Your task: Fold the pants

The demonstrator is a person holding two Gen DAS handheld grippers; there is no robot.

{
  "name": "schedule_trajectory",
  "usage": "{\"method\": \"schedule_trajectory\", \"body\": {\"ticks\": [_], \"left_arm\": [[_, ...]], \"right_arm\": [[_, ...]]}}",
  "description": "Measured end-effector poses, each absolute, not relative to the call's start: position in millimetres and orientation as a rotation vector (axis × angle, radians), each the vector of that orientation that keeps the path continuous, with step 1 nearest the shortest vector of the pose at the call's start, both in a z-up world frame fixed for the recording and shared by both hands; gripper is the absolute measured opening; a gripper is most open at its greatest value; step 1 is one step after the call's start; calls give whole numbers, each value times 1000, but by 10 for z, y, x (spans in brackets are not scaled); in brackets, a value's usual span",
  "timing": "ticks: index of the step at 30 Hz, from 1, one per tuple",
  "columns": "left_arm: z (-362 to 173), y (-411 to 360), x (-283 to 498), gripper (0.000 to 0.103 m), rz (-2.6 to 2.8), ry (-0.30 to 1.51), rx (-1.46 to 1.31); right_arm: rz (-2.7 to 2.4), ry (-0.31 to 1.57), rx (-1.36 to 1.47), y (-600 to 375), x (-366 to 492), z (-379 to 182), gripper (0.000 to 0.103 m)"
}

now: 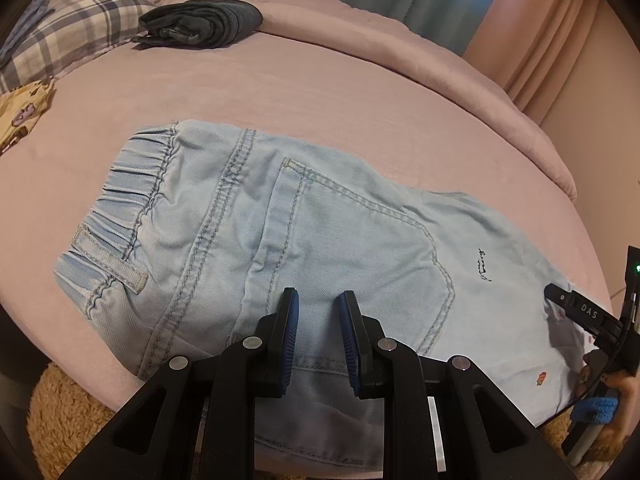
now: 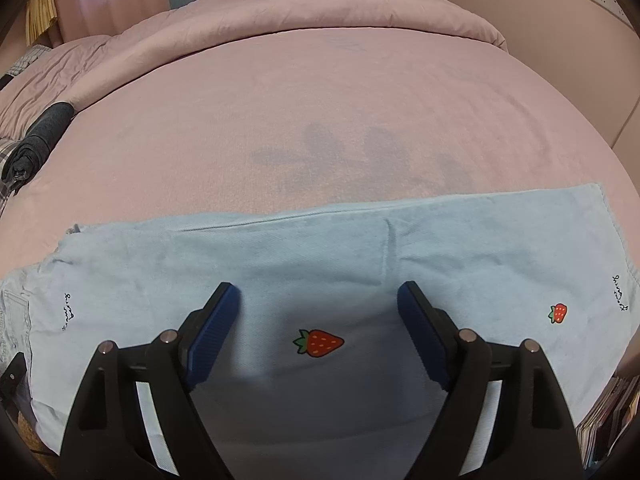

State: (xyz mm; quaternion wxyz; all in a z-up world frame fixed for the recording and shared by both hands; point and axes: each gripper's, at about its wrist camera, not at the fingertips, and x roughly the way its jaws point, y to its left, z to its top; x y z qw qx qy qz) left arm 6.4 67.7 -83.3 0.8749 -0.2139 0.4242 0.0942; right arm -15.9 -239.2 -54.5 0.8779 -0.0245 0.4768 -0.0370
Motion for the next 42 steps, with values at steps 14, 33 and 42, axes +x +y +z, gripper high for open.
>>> {"method": "schedule_trajectory", "body": {"ticks": [14, 33, 42], "left_arm": [[-834, 678, 65, 23, 195, 887, -450], [-835, 704, 57, 23, 192, 885, -454], [-831, 691, 61, 23, 198, 885, -456]], "right_arm": [[-74, 989, -57, -2392, -146, -546, 83], [-35, 989, -74, -2373, -164, -538, 84], [-28, 991, -73, -2360, -163, -537, 83]]}}
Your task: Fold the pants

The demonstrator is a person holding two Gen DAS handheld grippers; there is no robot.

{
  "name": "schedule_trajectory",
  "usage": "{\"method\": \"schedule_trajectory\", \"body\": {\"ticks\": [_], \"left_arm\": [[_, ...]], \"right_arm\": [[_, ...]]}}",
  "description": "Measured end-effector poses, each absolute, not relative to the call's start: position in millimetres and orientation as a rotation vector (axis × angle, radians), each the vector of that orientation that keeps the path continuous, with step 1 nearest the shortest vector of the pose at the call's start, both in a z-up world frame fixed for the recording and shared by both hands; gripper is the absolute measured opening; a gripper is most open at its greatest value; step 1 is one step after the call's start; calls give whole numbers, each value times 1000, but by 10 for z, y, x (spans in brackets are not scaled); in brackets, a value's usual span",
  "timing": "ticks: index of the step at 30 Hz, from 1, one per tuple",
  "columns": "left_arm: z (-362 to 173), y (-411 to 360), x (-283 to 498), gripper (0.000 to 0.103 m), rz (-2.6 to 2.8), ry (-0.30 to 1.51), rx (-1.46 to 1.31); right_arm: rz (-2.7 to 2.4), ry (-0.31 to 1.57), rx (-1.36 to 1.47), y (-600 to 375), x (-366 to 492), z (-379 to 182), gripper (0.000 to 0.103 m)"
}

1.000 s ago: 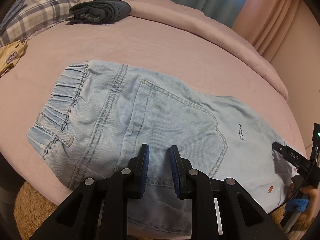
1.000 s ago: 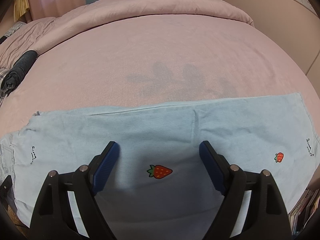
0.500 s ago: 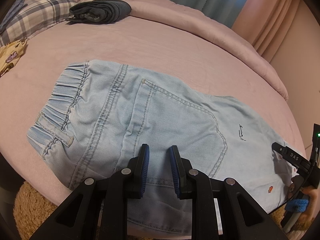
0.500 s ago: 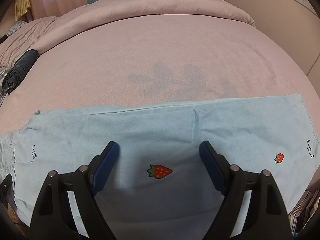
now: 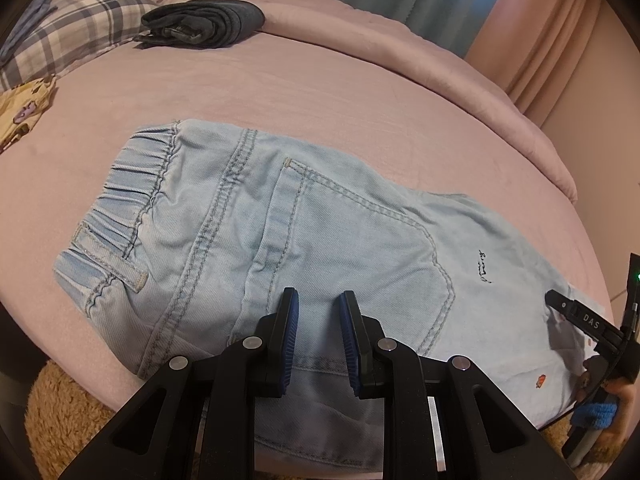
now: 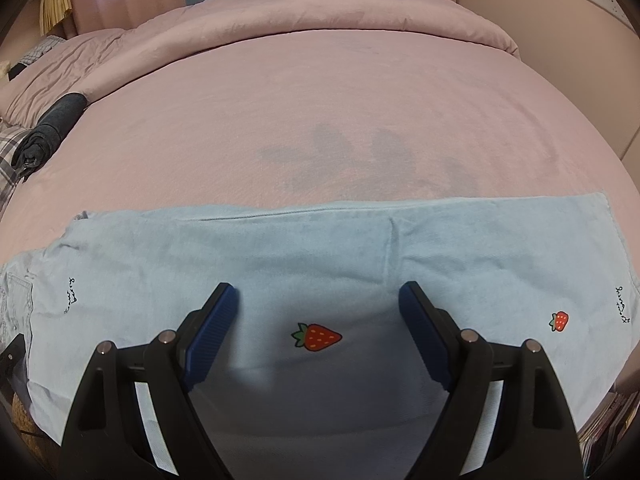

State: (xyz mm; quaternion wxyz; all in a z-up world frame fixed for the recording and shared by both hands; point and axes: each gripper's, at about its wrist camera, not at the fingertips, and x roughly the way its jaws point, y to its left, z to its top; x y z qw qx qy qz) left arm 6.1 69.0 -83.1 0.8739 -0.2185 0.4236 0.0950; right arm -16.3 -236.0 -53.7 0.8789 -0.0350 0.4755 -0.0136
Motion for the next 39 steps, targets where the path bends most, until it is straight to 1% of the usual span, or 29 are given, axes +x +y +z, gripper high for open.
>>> {"method": "schedule_trajectory", "body": {"ticks": [5, 10, 14, 17, 22, 24, 26, 29, 34, 39], "left_arm": [[-811, 657, 65, 23, 214, 890, -438], [-679, 371, 114, 23, 286, 963, -278], [-529, 136, 134, 23, 230, 961, -254], [-427, -71, 185, 28, 192, 979, -250], [-329, -357, 327, 31, 47, 974, -292], [-351, -490, 428, 37, 4, 980, -292], [-426, -571, 510, 37, 13, 1000, -268], [-685, -614, 606, 37, 20, 1078, -282], [-745, -718, 559, 38, 25, 1029, -160], [-752, -711, 591, 39, 33, 1028, -179]], "right_arm": [[-21, 999, -71, -2370, -181, -525, 83], [-49, 1003, -45, -2495, -214, -449, 83], [-126, 982, -6, -2706, -267, -328, 83], [-183, 962, 7, -2896, -345, -241, 83], [-282, 947, 80, -3301, -488, -177, 83], [-315, 947, 125, -3490, -540, -210, 83], [-333, 971, 181, -3642, -538, -295, 83], [-306, 939, 207, -3725, -542, -324, 86], [-344, 935, 148, -3602, -429, -371, 90], [-362, 936, 111, -3527, -387, -398, 93]]}}
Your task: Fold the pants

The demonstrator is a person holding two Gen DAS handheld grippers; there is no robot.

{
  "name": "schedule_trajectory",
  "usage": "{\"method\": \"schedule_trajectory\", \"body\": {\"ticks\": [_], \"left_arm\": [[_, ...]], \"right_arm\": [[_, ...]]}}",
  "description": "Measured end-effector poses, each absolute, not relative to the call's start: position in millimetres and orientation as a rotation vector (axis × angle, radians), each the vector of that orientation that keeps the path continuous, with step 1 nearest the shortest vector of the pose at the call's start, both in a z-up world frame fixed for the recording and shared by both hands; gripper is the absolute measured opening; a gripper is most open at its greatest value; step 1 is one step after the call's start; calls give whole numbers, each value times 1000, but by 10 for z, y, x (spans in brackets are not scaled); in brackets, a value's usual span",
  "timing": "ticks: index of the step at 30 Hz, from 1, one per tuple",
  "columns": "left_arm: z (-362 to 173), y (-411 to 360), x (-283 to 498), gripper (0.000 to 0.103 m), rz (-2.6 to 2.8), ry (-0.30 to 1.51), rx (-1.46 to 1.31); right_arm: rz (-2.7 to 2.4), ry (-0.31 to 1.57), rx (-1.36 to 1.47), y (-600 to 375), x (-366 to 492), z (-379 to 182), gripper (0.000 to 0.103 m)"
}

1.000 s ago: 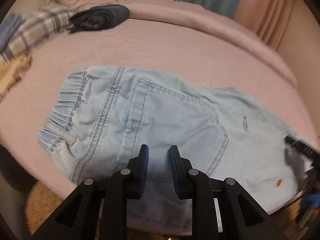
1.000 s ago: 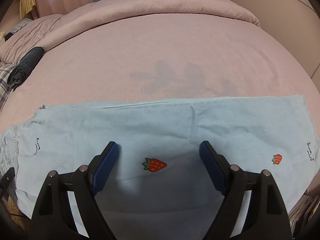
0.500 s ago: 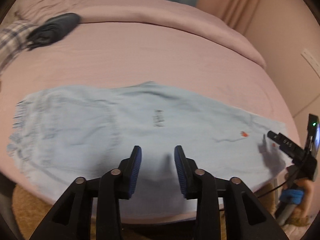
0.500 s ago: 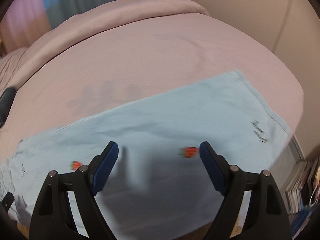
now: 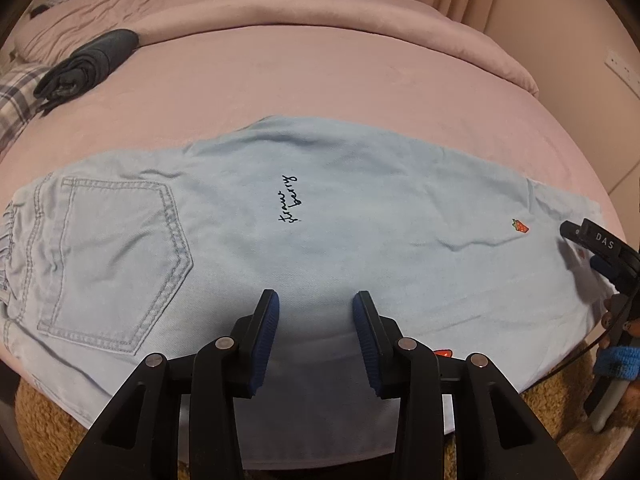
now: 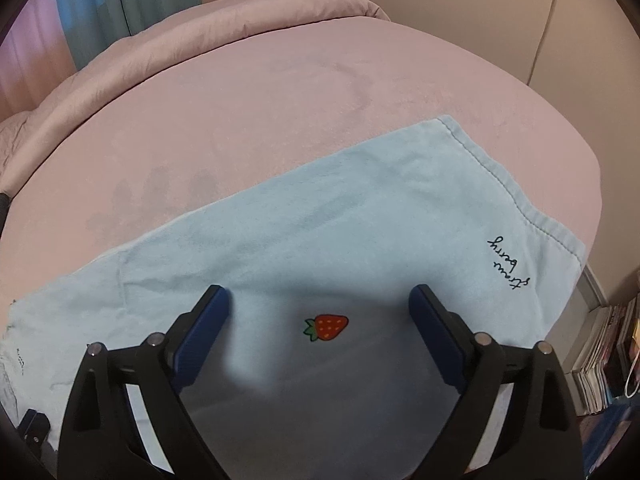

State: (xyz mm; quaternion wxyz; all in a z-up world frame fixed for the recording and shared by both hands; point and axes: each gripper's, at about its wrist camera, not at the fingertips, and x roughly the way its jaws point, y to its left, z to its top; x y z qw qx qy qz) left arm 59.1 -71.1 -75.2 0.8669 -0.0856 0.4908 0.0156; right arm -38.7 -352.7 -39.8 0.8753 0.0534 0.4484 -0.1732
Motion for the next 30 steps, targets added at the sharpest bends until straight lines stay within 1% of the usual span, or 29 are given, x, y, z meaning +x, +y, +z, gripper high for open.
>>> {"method": "schedule_trajectory", "body": {"ticks": [4, 8, 10, 12, 15, 17, 19, 22, 26, 30], "left_arm": [[-751, -738, 549, 40, 37, 1022, -185], [-773, -748, 521, 40, 32, 1014, -193], [-765, -751, 536, 40, 32, 1026, -179], [-741, -758, 573, 40, 34, 1051, -173], [-674, -747, 640, 40, 16, 1072, -207], [-624, -740, 660, 40, -30, 1070, -276], [-590, -772, 673, 40, -94, 1063, -329], [-591, -888, 705, 40, -143, 1057, -318], [-667, -1031, 779, 40, -150, 1081, -258], [-658, -1057, 864, 40, -141, 1081, -229]], "right_arm": [[-339, 932, 126, -3659, -352, -385, 93], [-351, 912, 160, -3725, -412, -334, 90], [-376, 890, 179, -3769, -466, -297, 86], [-417, 862, 207, -3887, -542, -242, 85], [-476, 818, 278, -4113, -695, -164, 83], [-515, 798, 320, -4289, -785, -125, 83], [-546, 780, 349, -4415, -852, -102, 80], [-545, 755, 419, -4562, -952, -102, 74], [-547, 760, 413, -4535, -940, -132, 74], [-562, 783, 375, -4478, -876, -177, 76]]}}
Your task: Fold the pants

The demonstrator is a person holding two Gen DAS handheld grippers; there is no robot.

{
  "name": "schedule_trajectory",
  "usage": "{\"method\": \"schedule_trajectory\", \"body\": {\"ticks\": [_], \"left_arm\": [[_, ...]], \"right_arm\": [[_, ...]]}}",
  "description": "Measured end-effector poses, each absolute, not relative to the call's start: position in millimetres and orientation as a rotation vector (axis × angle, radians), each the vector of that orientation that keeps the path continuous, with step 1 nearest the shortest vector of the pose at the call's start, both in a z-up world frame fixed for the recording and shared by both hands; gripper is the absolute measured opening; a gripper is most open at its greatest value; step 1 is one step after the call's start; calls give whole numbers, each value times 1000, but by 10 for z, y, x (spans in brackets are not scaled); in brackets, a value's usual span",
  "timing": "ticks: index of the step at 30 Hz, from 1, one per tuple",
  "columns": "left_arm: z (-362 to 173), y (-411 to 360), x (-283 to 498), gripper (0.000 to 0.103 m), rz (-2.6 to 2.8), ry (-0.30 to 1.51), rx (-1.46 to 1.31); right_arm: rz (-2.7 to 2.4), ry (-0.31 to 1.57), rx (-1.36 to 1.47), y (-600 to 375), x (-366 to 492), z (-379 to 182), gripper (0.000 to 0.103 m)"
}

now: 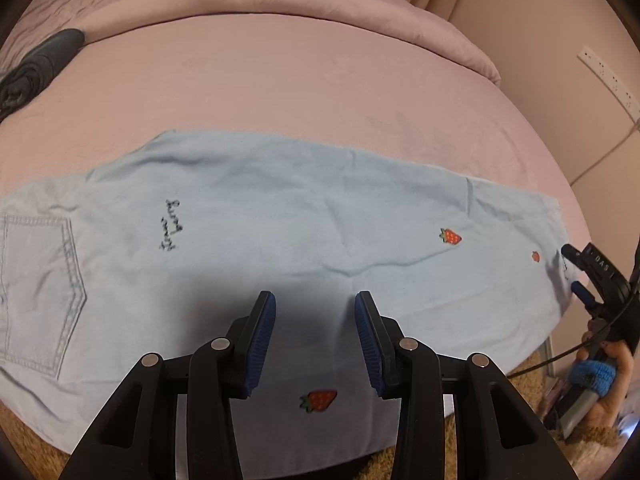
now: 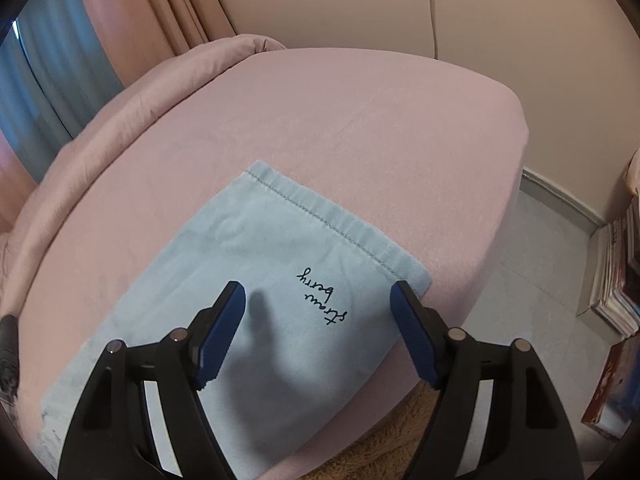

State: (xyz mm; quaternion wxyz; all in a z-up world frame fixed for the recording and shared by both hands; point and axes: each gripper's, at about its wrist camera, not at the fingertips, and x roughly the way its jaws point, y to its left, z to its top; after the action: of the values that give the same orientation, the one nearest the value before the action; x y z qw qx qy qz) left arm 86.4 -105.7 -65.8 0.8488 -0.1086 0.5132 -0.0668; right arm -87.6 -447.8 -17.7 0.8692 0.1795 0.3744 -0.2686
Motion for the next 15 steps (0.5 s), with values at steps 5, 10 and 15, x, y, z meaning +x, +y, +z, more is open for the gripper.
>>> {"method": "schedule_trajectory", "body": {"ticks": [5, 10, 15], "left_arm": [[-747, -1012, 922, 40, -146, 1088, -238], [-790, -1019, 915, 40, -141, 1052, -196], [-812, -1031, 926, 42, -126, 1040, -181]], "right_arm": [[-577, 801, 346, -4499, -800, -218, 77], [-574, 806, 323, -4485, -787, -236, 83], [-548, 793, 353, -4533, -848, -218, 82]]}}
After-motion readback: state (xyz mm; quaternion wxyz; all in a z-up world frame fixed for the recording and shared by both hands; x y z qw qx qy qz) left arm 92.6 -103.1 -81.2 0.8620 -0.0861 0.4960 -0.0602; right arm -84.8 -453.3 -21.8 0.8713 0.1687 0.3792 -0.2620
